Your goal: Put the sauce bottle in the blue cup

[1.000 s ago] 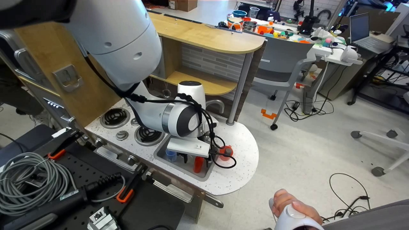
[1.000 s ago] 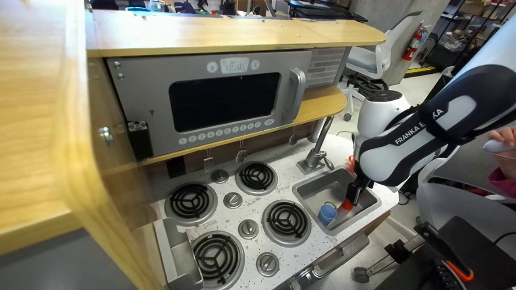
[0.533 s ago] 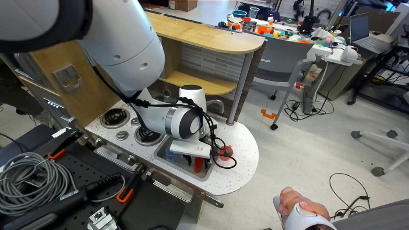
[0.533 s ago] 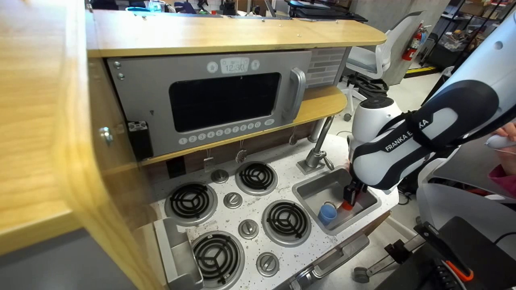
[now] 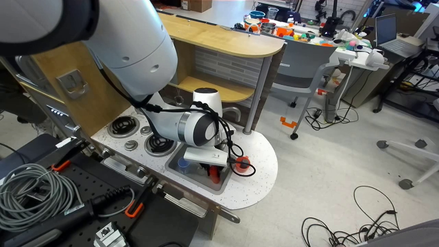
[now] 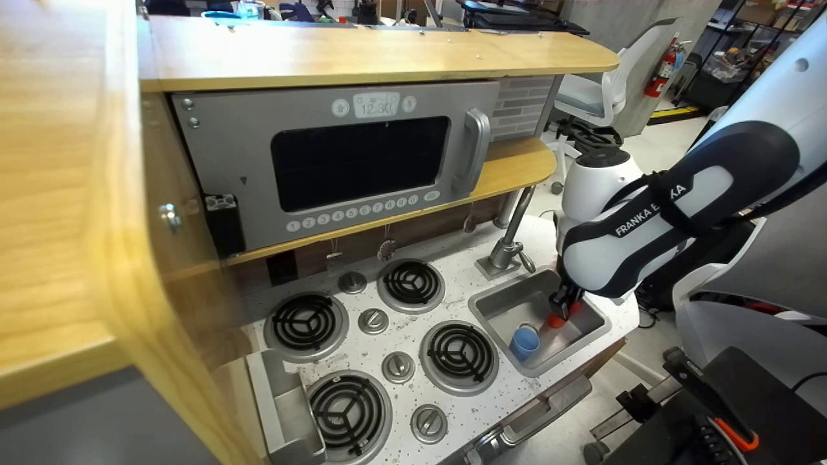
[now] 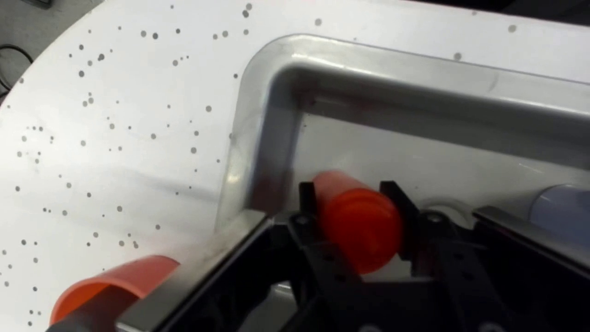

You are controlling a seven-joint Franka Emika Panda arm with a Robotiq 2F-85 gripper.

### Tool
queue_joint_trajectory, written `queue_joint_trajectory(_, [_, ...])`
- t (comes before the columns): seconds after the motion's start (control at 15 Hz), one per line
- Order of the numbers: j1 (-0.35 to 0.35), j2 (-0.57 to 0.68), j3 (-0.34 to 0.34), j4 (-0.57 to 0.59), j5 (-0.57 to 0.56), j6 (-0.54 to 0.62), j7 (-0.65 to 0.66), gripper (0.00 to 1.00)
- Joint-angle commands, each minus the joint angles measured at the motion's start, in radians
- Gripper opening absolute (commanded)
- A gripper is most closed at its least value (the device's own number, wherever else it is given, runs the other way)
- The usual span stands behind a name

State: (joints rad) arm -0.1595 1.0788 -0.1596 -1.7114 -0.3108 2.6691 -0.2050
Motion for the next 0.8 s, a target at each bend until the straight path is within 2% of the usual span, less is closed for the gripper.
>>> queue_joint_trajectory(0.0, [-0.035, -0.104, 0.044, -0.121, 0.015, 0.0, -0.077, 0.13])
queue_joint_trajectory(0.47, [-0.029, -0.331, 0.057, -0.368, 0.007, 0.055, -0.088, 0.13])
queue_joint_trajectory(0.73, [-0.035, -0.434, 0.065, -0.446, 0.015, 0.084, -0.1, 0.13])
